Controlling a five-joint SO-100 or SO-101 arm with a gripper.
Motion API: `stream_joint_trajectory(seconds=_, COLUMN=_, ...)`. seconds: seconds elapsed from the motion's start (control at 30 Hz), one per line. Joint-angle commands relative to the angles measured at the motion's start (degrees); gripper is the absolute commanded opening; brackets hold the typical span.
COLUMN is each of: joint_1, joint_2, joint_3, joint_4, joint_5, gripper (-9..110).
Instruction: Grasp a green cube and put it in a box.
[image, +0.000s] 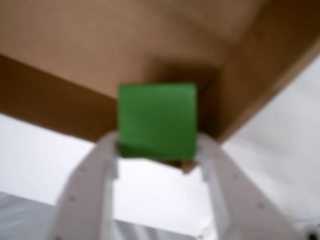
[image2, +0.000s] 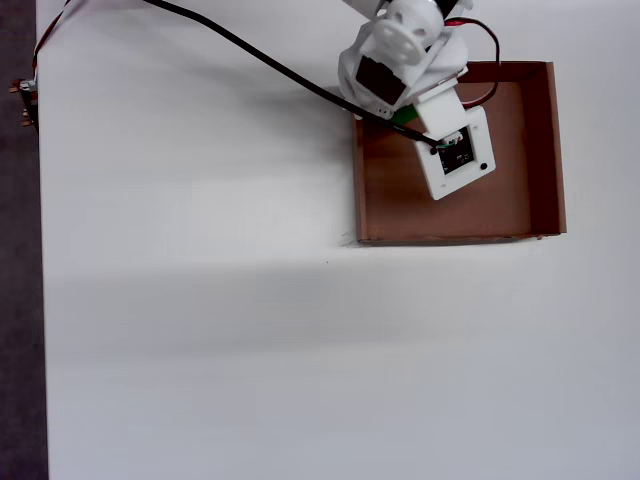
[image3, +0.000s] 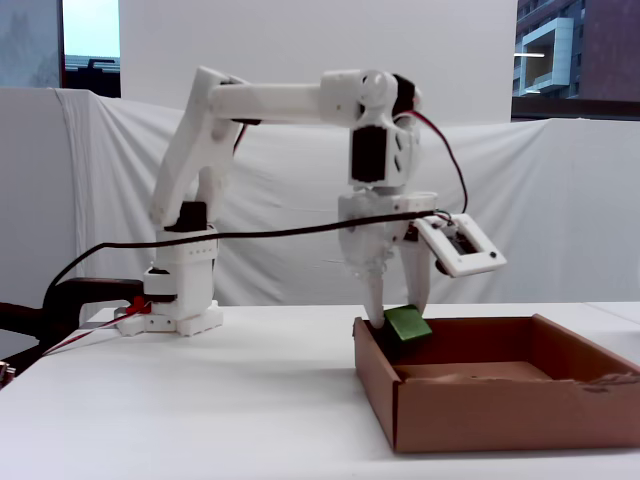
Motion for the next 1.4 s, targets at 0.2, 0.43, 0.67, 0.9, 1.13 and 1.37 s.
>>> stream_joint_trajectory(seconds=0.2, joint_1=-0.5, joint_2=0.1, joint_3=-3.2, joint_4=-0.1, joint_5=0.4, gripper=21)
stream_joint_trajectory(seconds=0.43, joint_1=0.3, joint_2=1.9, joint_3=-3.0, joint_4=0.7, joint_5=0.4, gripper=21)
stream_joint_trajectory(seconds=0.67, joint_1=5.4, joint_2=13.7, joint_3=3.1, joint_4=0.8, joint_5=0.4, gripper=21)
stream_joint_trajectory(seconds=0.9, joint_1=15.3, joint_2=31.3, joint_3=19.1, joint_4=0.2, joint_5=0.4, gripper=21)
stream_joint_trajectory(seconds=1.13, joint_1=29.5, joint_2=48.8, joint_3=35.9, joint_4=0.6, joint_5=0.4, gripper=21)
stream_joint_trajectory(seconds=1.37, joint_1=43.4, joint_2=59.9, joint_3=46.1, joint_4=-0.4, joint_5=0.4, gripper=21)
